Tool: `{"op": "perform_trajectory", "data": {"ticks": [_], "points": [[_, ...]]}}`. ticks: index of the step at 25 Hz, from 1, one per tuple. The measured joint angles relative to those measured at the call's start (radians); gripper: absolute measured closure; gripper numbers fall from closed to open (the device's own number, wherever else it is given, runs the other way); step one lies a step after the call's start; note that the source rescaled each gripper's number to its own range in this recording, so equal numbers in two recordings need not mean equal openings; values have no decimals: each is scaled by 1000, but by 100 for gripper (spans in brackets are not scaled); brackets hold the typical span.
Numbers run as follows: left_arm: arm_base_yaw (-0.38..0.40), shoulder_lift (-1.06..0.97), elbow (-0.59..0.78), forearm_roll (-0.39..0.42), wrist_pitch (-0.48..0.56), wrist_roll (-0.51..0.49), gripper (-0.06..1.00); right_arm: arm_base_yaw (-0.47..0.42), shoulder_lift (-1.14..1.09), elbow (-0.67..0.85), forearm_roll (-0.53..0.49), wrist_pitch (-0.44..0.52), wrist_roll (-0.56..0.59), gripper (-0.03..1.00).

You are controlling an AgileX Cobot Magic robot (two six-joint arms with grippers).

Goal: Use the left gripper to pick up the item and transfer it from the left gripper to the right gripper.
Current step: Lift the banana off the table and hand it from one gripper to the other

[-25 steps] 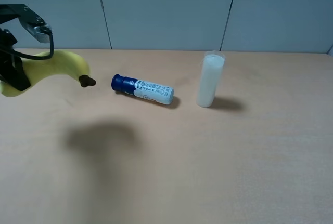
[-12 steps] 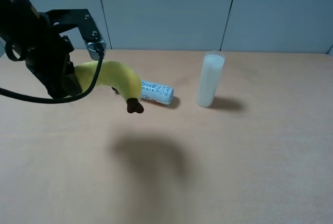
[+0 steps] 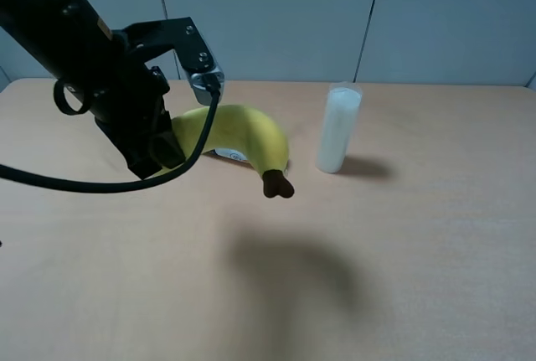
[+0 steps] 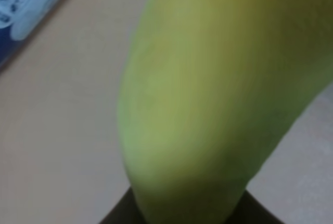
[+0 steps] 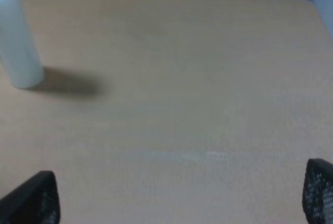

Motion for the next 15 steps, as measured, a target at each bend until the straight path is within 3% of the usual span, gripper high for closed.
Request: {"op": "perform_trajectory", "data": {"ticks": [5, 9, 15], "points": [[-23, 64, -44, -8, -5, 0, 94, 0, 3, 0, 8, 0, -8, -3], [-24, 116, -136, -25, 17, 0, 94, 0, 133, -48, 62, 26, -16, -3], [-24, 216, -312, -29, 142, 0, 94, 8, 418, -199, 167, 14, -176, -3]]}}
